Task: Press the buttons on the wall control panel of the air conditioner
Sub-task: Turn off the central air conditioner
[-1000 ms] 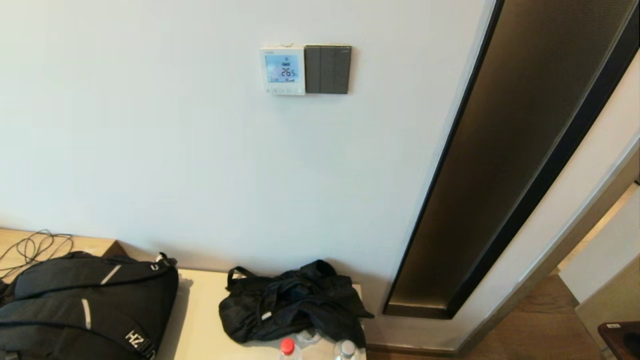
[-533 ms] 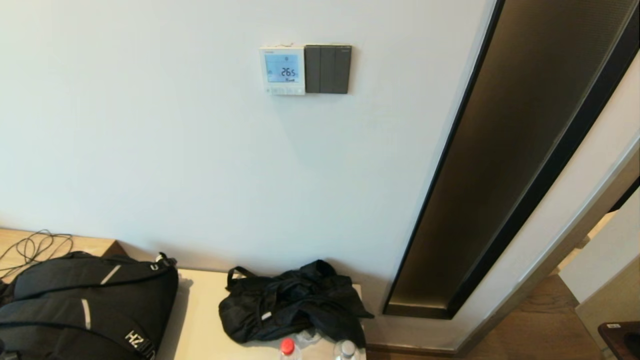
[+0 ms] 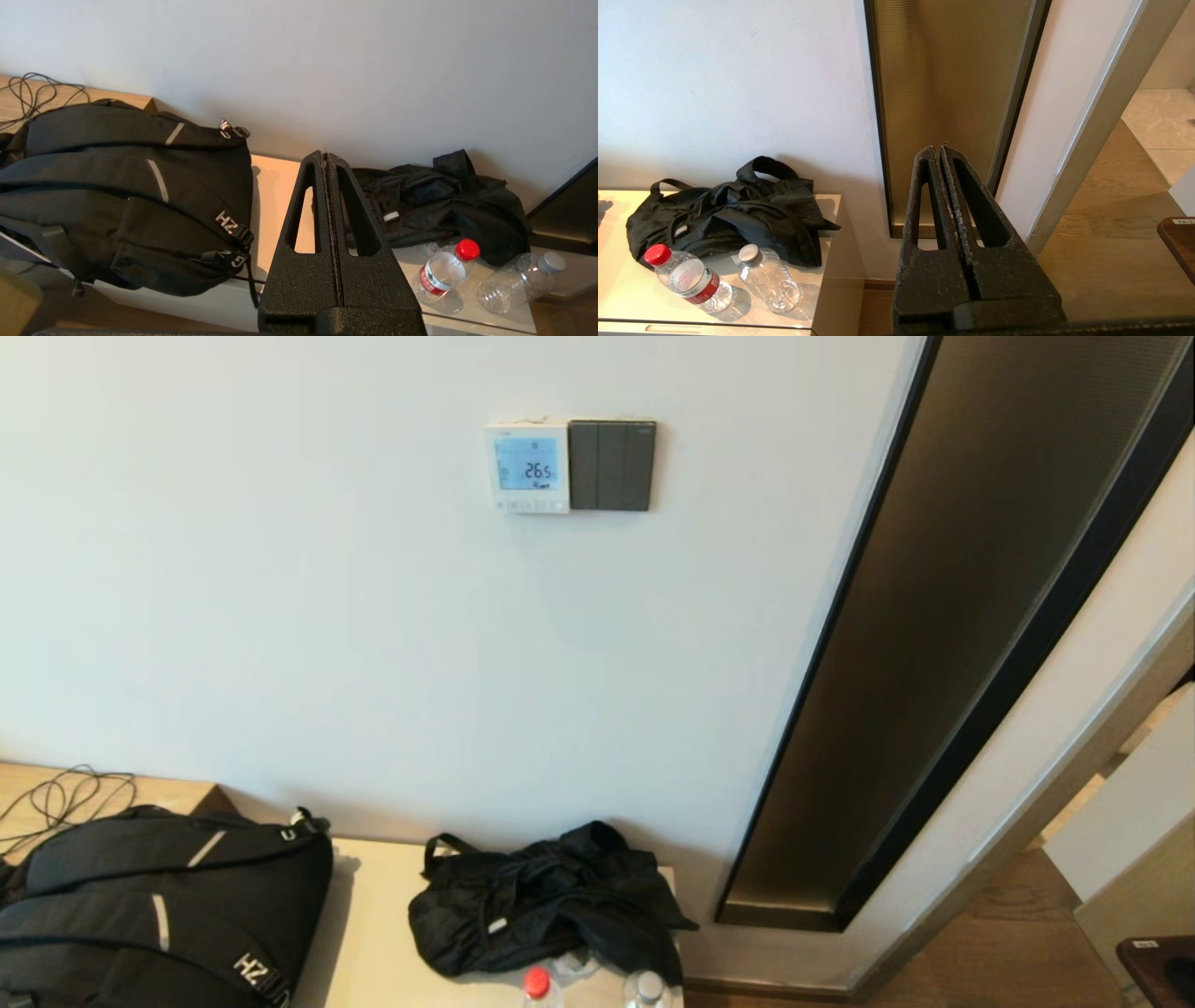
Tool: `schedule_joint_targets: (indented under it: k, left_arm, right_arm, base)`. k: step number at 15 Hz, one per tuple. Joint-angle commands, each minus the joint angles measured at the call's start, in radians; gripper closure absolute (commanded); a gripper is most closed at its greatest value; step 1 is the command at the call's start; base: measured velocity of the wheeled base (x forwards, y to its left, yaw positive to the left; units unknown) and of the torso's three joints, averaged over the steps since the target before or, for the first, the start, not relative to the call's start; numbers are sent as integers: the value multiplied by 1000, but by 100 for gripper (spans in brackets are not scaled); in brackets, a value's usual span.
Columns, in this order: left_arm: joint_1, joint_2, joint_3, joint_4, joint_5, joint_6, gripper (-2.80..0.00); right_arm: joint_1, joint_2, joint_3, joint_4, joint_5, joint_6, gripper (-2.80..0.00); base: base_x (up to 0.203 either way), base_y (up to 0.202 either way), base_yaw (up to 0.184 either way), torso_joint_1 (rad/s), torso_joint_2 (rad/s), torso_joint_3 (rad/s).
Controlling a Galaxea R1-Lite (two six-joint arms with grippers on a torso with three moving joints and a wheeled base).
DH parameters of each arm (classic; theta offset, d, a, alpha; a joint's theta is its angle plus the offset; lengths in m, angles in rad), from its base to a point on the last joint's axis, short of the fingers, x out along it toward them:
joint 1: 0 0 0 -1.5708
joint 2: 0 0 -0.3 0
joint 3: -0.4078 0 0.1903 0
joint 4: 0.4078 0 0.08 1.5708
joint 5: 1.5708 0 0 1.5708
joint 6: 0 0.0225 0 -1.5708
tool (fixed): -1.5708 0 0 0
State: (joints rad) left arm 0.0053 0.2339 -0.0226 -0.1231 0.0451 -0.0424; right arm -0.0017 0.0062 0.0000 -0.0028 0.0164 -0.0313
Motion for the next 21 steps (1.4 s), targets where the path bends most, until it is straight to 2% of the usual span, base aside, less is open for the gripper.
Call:
schedule_joint_targets:
  k: [1, 11, 14, 21]
  left_arm:
    - [4, -16, 4, 0, 2, 0, 0]
    - [10, -68, 23, 33, -3, 6, 0]
    - [4, -145, 21, 82, -37, 19, 0]
    - [2, -170, 23, 91, -39, 19, 0]
  right_arm:
    - [0, 0, 0, 0, 0, -1, 0]
    - [0, 1, 0, 0, 2, -6, 0]
    - [0, 1, 0, 0, 2, -6, 0]
    - [0, 0, 0, 0, 2, -6, 0]
  base:
    - [0, 0, 0, 0, 0, 0]
    - [0, 0, 0, 0, 0, 0]
    - [0, 0, 0, 0, 0, 0]
    - [0, 0, 0, 0, 0, 0]
